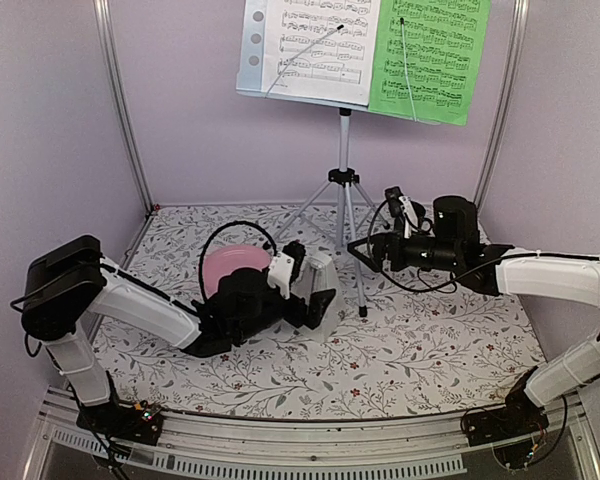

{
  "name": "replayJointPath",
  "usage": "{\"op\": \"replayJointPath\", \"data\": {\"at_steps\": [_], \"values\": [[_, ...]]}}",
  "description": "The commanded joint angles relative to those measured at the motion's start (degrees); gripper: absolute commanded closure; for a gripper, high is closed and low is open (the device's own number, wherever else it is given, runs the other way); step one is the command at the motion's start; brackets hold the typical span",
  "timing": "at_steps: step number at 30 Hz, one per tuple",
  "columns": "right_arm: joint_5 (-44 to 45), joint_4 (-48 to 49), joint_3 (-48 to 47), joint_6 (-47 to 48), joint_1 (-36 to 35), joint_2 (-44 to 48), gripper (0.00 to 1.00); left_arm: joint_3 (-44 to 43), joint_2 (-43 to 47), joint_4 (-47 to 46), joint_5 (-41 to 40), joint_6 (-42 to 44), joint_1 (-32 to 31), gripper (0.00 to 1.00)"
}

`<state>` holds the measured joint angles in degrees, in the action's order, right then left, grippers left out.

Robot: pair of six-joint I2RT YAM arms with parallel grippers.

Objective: Set up the instrument practice props

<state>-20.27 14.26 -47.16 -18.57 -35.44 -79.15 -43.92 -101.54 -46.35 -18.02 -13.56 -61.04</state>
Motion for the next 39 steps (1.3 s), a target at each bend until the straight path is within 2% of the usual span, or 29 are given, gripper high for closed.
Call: {"op": "replayJointPath", "data": {"at_steps": [1, 8, 13, 18, 26, 39], "values": [[-4.7, -1.0, -3.6, -0.2, 0.5, -3.6, 0.01, 3.0, 3.8, -3.7, 1.6, 2.0, 0.5, 0.02], [-8.8, -0.6, -7.7, -3.1, 0.4, -8.2, 0.03, 2.1, 4.7, -3.5, 2.0, 3.1, 1.5, 0.18], [-11.4, 0.1, -9.6, -5.1, 0.4, -10.3, 0.07, 0.1, 4.2, -2.8, 2.3, 3.0, 1.7, 0.23], [-12.6, 1.3, -9.5, -6.5, -0.1, -12.2, 0.1, -2.1, 3.5, -1.6, 1.7, 3.1, 1.7, 0.31], [-13.6, 3.2, -9.8, -7.6, -0.7, -14.8, 0.12, -3.3, 2.8, -0.9, 1.7, 3.2, 1.8, 0.49], [-15.0, 4.4, -10.2, -8.8, -1.0, -16.4, 0.12, -3.8, 2.1, 0.8, 2.5, 3.3, 2.3, 0.5]]}}
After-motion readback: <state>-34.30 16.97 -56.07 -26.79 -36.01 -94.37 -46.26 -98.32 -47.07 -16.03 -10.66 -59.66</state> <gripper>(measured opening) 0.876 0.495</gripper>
